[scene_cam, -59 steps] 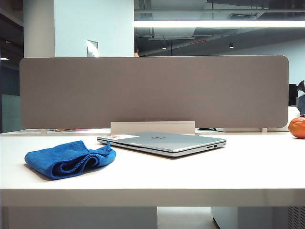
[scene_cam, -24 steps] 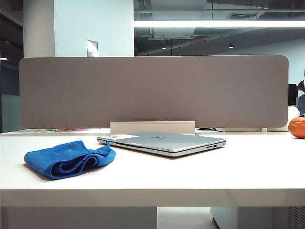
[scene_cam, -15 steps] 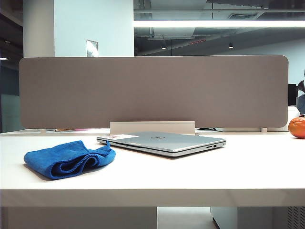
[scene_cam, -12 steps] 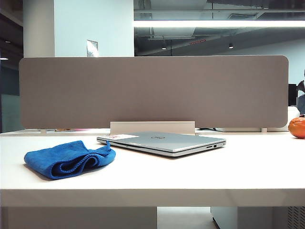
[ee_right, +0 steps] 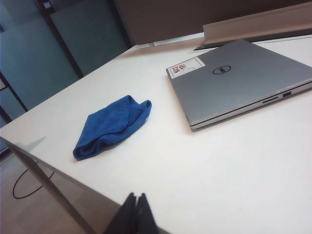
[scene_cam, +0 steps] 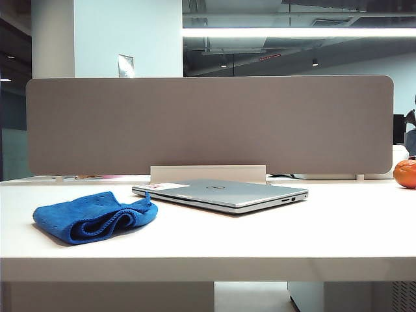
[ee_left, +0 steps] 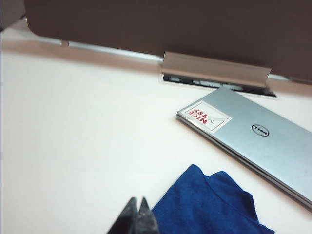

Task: Pick up the blue rag and put it over the laptop.

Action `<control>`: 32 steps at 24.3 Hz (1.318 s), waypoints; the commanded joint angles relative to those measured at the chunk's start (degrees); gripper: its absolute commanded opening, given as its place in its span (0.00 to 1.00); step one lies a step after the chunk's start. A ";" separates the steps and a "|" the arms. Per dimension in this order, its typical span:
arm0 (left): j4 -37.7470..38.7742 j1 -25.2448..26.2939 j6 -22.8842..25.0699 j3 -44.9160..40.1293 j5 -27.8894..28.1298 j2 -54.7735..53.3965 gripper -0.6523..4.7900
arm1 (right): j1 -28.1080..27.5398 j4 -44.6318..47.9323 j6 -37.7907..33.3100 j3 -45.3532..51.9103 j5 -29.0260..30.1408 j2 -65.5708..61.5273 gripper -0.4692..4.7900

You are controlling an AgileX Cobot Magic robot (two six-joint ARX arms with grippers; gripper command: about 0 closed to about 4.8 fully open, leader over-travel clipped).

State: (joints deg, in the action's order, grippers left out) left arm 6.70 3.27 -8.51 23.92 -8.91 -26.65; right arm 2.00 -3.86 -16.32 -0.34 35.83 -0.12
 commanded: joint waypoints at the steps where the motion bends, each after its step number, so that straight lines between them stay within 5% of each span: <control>1: -0.55 0.04 0.37 3.17 -0.39 -5.27 0.11 | 0.04 0.63 -0.20 0.24 0.13 0.13 0.08; 8: -0.50 0.04 0.37 9.27 -0.42 -15.89 0.11 | 0.04 0.63 -0.20 0.24 0.13 0.13 0.08; 16: -0.44 -0.46 0.35 16.17 -6.84 -31.45 0.11 | 0.04 0.63 -0.20 0.24 0.13 0.13 0.08; 32: -0.87 -5.31 0.11 20.72 -6.71 -54.95 0.14 | 0.04 -0.02 -0.17 0.24 -0.13 0.13 0.08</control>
State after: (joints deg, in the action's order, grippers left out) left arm 6.37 -2.02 -8.58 43.92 -15.49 -80.86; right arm 2.02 -4.03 -16.32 -0.34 35.79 -0.12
